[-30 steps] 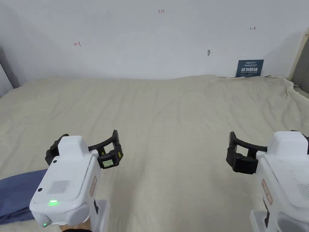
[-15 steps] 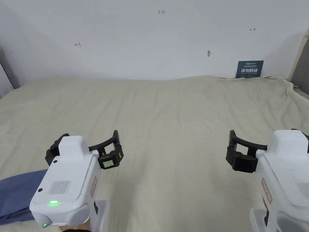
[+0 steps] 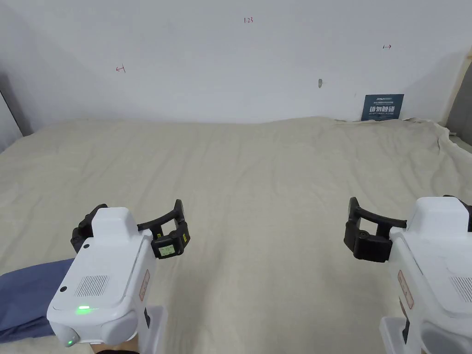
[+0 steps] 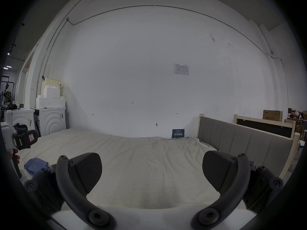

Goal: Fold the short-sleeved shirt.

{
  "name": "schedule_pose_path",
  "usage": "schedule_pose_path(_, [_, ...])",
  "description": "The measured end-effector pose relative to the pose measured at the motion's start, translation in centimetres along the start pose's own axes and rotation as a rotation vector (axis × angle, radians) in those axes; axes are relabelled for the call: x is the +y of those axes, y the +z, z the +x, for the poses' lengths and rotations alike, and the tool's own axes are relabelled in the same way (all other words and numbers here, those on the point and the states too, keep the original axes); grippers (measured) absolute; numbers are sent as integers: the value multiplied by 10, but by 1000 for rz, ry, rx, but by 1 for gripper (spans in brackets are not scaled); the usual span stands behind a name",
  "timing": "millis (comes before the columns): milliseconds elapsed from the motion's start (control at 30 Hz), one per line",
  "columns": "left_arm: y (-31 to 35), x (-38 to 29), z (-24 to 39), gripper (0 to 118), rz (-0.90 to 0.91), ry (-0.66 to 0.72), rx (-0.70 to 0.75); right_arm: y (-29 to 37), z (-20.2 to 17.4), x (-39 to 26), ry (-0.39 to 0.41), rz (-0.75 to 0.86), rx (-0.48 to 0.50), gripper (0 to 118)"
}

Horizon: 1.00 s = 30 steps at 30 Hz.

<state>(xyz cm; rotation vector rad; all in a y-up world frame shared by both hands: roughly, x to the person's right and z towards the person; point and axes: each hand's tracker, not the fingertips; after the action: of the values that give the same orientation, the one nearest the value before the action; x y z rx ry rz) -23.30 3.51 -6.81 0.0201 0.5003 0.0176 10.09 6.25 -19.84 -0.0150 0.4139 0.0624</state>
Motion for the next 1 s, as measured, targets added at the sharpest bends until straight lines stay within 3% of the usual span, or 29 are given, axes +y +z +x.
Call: schedule_pose_path(1000, [-2, -1, 0, 118, -3, -9, 0, -1, 1, 1, 6, 3, -4, 118])
